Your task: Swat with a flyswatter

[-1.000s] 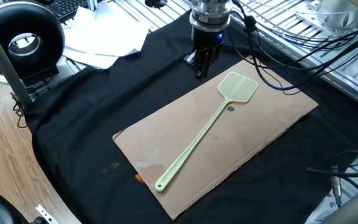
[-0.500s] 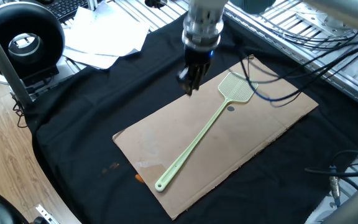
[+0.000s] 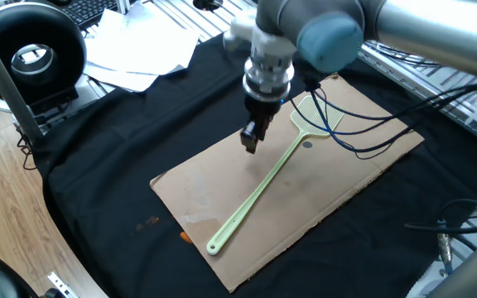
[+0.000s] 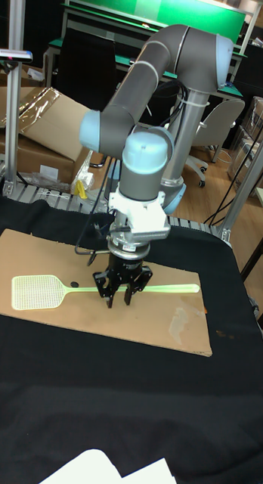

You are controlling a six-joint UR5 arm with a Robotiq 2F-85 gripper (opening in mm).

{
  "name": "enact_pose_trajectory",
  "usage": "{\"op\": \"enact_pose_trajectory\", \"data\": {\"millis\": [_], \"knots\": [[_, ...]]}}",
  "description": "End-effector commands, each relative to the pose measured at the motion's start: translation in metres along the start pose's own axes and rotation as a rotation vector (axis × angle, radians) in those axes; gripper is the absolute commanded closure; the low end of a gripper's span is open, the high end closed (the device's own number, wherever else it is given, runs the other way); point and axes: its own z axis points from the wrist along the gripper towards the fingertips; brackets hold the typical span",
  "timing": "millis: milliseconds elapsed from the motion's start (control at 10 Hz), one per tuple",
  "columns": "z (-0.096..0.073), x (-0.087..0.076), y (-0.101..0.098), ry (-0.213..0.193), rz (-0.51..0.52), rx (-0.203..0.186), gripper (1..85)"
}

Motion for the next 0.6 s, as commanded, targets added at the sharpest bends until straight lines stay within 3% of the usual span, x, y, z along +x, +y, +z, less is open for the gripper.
{"op": "enact_pose_trajectory", "data": {"millis": [0,200,300,400,500], "knots": [[-0.001,0.025,-0.008,0.043,-0.298,0.038,37.7],[-0.001,0.025,-0.009,0.01,-0.494,0.058,30.0],[0.002,0.025,-0.002,-0.01,-0.563,0.058,22.3],[0.003,0.02,0.018,-0.057,-0.58,0.023,21.7],[0.002,0.014,0.018,-0.08,-0.672,0.035,15.0]]}}
